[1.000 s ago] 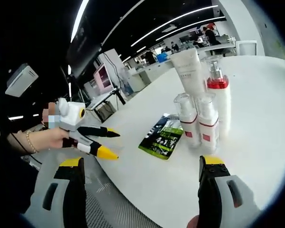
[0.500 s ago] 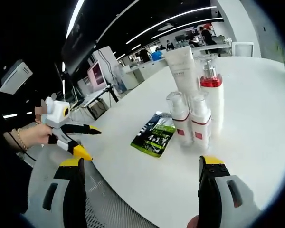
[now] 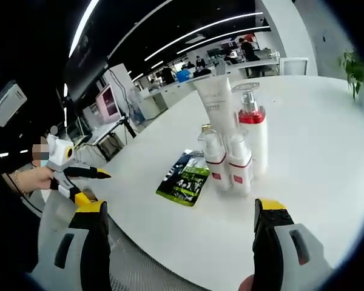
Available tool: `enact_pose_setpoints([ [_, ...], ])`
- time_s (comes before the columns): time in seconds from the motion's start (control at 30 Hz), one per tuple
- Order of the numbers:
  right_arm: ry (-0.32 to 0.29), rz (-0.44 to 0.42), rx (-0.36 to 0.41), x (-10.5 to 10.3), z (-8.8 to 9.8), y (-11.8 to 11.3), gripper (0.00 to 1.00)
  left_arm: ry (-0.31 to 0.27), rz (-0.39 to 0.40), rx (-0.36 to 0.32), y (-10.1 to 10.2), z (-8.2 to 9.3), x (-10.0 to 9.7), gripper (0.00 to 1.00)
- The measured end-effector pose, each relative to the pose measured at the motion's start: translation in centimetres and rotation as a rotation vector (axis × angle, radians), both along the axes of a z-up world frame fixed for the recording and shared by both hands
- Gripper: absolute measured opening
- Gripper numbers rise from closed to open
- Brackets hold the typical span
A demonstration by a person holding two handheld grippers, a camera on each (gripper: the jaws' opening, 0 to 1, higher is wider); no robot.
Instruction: Arrange the skincare products in the storage area until every visible bottle or jar stands upright without overlapping.
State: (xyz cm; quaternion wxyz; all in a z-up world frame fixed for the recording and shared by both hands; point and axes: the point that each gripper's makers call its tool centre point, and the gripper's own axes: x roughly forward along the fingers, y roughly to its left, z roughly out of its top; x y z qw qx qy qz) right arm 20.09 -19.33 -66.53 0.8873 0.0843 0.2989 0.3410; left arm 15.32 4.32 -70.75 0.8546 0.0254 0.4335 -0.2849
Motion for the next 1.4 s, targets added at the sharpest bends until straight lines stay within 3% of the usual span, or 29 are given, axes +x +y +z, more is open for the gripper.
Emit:
enact_pose_setpoints([
  [0.07,0.0,-0.005,-0.012,-0.2,-0.2,0.1,1.0,0.026,0.002,-0.002,0.1,-0.1,-0.4,0.95],
  [0.37,-0.015,-0.034,-0.072,0.3,-0.9,-0.9,1.0,0.011,-0.023,-0.009,0.1,0.1,-0.2,0.97],
  [0.7,-0.023,-0.073,-0.047,0.6,-0.7,-1.4,1.0,0.021,-0.048,0.012,-0.3,0.0,0.1,0.97],
  [0.9,-0.013,-0.076,-0.041,0.6,-0.9,-1.4,1.0,0.02,-0.045,0.01,-1.4,0.0,1.5,0.95],
  [1.4,-0.005,-0.097,-0.058,0.8,-1.2,-1.9,1.0,-0.01,-0.06,0.034,-4.8,0.6,7.5,0.95],
])
